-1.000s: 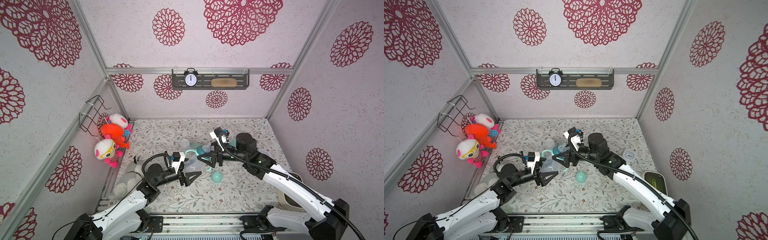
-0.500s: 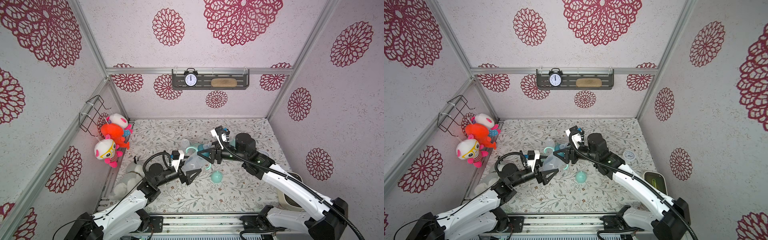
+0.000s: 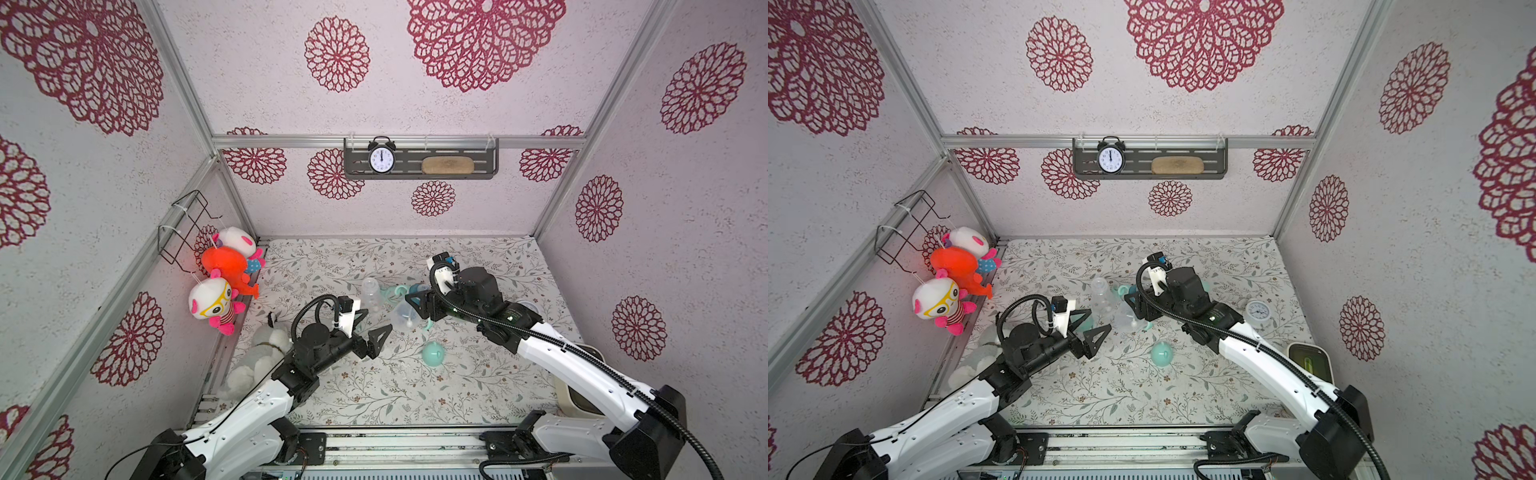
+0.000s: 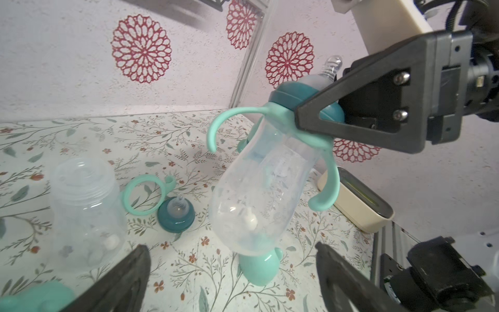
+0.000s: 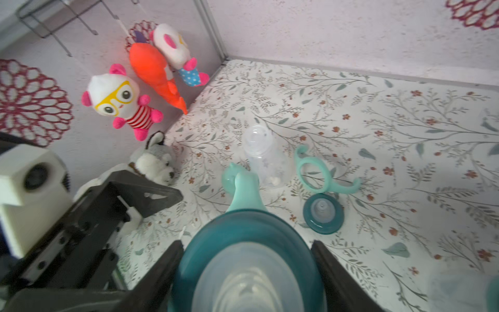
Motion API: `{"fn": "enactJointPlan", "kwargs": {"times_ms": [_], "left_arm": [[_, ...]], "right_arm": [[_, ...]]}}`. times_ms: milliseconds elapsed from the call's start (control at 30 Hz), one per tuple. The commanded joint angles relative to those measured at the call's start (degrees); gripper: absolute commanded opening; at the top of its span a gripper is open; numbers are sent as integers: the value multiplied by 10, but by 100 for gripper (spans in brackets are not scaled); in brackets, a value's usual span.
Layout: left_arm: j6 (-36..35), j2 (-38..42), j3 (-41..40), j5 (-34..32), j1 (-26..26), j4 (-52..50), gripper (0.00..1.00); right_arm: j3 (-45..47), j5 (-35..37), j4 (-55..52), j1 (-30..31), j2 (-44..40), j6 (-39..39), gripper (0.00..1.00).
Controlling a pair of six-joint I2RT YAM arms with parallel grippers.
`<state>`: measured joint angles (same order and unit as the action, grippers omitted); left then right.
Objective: Assemble the baby bottles
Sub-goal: Place the baby bottle at the center of the board.
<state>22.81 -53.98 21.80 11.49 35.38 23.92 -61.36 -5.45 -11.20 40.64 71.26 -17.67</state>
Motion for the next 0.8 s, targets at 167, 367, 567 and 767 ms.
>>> {"fn": "enactJointPlan", "kwargs": {"times_ms": [167,367,567,767], "left_arm": [[5,58,8,-44,-9,-93,98],[7,90,-1,-49,-10,-121,98],[6,107,-1,-58,-11,-142,98],[-9,116,5,-68,-11,-170,98]], "right_arm": [[-1,169,50,-5,54,35,50],[14,225,74,-24,87,21,50],[32,215,111,-49,120,13,50],[32,209,120,-55,155,15,50]]}}
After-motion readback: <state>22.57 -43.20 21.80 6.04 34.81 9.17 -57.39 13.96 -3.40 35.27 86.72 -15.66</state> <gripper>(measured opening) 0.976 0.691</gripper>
